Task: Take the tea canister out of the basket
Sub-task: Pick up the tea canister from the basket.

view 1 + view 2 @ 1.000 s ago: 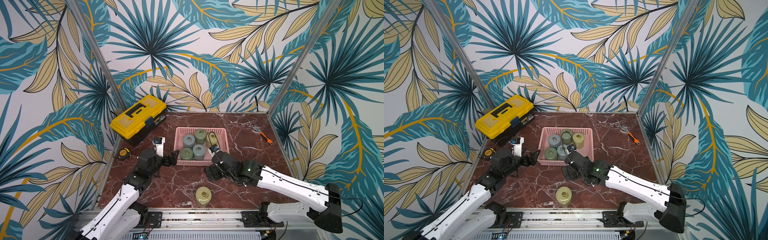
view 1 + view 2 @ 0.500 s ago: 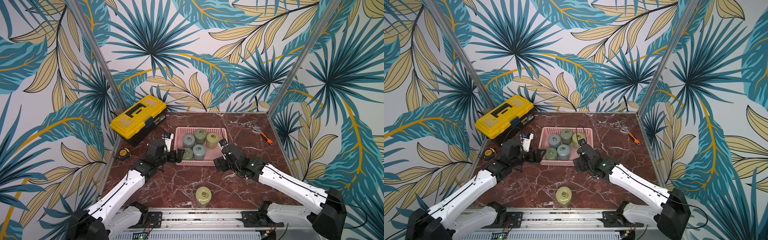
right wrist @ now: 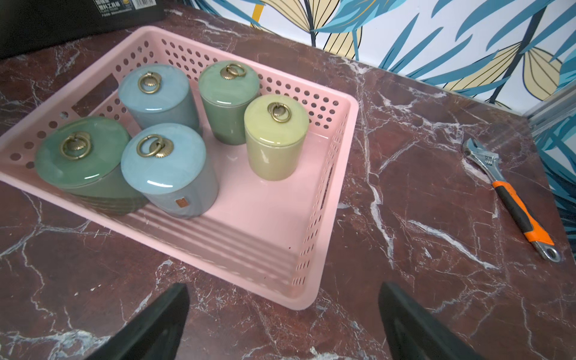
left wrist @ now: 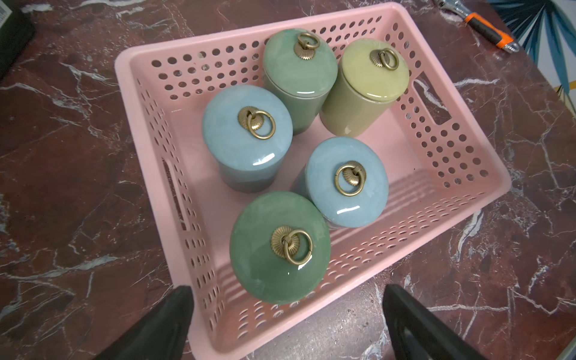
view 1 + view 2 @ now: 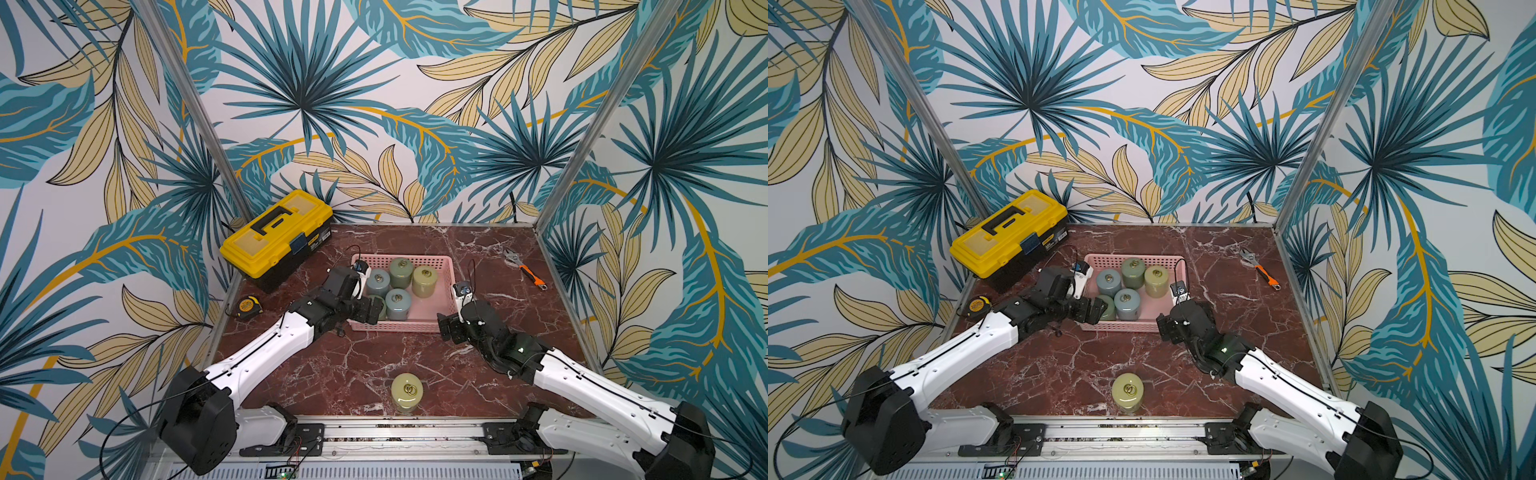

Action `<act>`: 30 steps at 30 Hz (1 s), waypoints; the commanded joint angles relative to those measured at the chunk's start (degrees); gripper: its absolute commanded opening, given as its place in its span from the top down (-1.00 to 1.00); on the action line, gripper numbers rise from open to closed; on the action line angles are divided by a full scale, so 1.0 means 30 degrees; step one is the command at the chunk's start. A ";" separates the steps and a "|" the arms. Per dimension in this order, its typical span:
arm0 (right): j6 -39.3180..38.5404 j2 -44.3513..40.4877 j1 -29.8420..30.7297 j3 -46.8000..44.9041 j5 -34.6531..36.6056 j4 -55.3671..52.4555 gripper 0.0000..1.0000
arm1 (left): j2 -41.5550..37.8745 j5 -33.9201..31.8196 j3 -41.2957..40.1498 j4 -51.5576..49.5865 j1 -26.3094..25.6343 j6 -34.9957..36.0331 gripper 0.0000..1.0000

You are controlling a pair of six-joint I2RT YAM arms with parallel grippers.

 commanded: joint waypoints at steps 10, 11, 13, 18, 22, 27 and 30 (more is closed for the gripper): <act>-0.0061 -0.0511 -0.0059 -0.0737 0.0658 0.0459 -0.98 | 0.2803 -0.1159 0.3459 -0.3182 -0.0426 0.1135 -1.00; -0.0063 -0.0477 -0.0071 -0.0737 0.0660 0.0459 -0.99 | 0.3141 -0.1031 0.3718 -0.3456 -0.0433 0.1137 -1.00; -0.0058 -0.0379 -0.0058 -0.0709 0.0653 0.0460 -0.99 | 0.3676 -0.0801 0.4135 -0.3826 -0.0462 0.1137 -1.00; -0.0043 -0.0247 -0.0057 -0.0708 0.0700 0.0458 -0.99 | 0.4869 -0.0700 0.4763 -0.4117 -0.0519 0.1219 -1.00; -0.0060 -0.0195 -0.0084 -0.0705 0.0717 0.0443 -0.99 | 0.5432 -0.0833 0.5060 -0.4194 -0.0589 0.1277 -1.00; -0.0045 -0.0199 -0.0086 -0.0708 0.0719 0.0430 -0.99 | 0.6138 -0.1061 0.5422 -0.4384 -0.0682 0.1300 -1.00; -0.0062 -0.0188 -0.0086 -0.0708 0.0679 0.0429 -0.99 | 0.6533 -0.1282 0.5638 -0.4559 -0.0731 0.1343 -1.00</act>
